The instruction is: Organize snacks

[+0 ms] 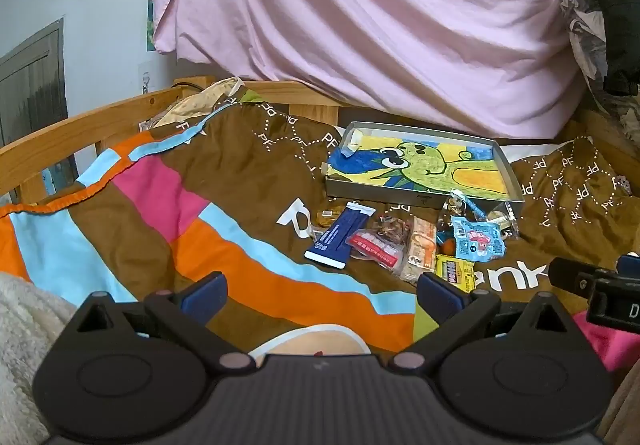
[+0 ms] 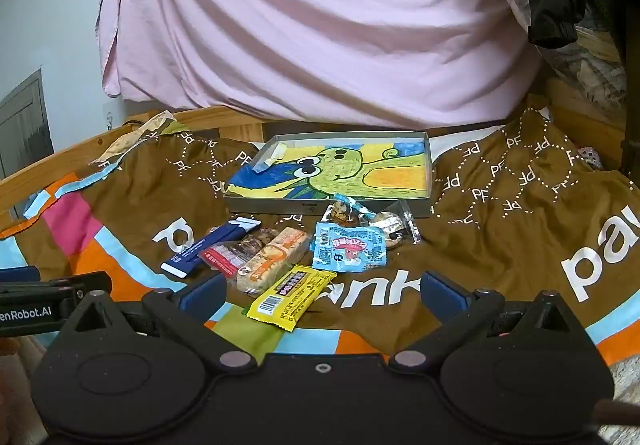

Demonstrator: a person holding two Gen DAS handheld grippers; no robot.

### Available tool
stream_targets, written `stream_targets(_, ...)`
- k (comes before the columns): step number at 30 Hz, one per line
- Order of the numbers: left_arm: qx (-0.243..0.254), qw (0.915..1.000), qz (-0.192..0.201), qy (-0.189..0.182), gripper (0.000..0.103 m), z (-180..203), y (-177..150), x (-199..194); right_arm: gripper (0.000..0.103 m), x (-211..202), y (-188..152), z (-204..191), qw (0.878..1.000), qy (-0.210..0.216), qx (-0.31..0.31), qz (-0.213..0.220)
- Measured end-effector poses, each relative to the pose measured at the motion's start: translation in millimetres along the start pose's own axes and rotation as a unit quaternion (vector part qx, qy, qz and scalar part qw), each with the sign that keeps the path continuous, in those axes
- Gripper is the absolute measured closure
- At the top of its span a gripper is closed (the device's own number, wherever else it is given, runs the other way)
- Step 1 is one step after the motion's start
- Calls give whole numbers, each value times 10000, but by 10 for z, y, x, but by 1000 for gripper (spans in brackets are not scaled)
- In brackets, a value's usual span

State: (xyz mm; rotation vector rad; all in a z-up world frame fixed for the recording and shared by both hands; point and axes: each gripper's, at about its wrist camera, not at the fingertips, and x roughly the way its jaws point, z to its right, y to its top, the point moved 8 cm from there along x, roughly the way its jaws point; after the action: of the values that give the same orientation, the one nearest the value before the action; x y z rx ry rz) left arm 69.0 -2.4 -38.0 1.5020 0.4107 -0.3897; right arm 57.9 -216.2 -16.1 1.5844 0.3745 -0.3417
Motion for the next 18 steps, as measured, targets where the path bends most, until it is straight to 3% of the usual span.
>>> stream_targets(18, -13, 10000, 13, -5, 0, -20, -9, 21, 1, -9, -3, 5, 10000, 21, 37, 26)
